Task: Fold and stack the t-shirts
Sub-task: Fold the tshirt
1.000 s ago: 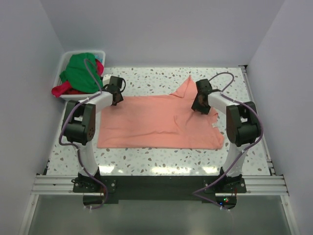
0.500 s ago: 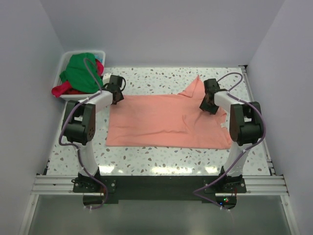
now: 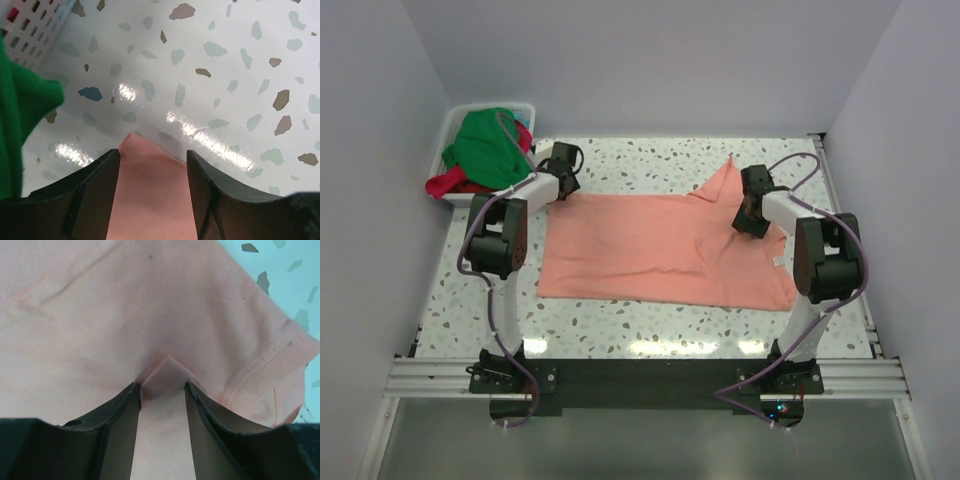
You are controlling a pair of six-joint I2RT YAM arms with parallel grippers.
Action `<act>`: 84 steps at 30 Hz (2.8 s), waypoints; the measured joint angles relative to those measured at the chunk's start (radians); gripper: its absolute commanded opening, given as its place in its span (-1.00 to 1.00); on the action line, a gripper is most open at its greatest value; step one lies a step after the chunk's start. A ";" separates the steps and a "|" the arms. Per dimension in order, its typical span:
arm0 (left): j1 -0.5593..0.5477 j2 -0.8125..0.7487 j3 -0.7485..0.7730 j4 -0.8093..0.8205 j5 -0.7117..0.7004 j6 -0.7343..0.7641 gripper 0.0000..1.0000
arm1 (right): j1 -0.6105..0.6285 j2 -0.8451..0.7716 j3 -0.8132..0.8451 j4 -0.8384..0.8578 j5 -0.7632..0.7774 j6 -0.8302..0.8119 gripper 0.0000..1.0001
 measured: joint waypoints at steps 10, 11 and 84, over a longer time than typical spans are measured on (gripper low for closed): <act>0.000 0.068 0.057 -0.012 -0.013 -0.027 -0.13 | -0.002 -0.049 0.007 -0.051 -0.024 -0.027 -0.10; 0.000 0.068 0.059 -0.014 -0.016 -0.031 -0.20 | -0.002 -0.052 0.010 -0.053 -0.024 -0.029 -0.09; -0.029 0.023 0.041 -0.018 0.022 -0.009 -1.00 | -0.002 0.676 0.991 0.119 0.004 -0.069 -1.00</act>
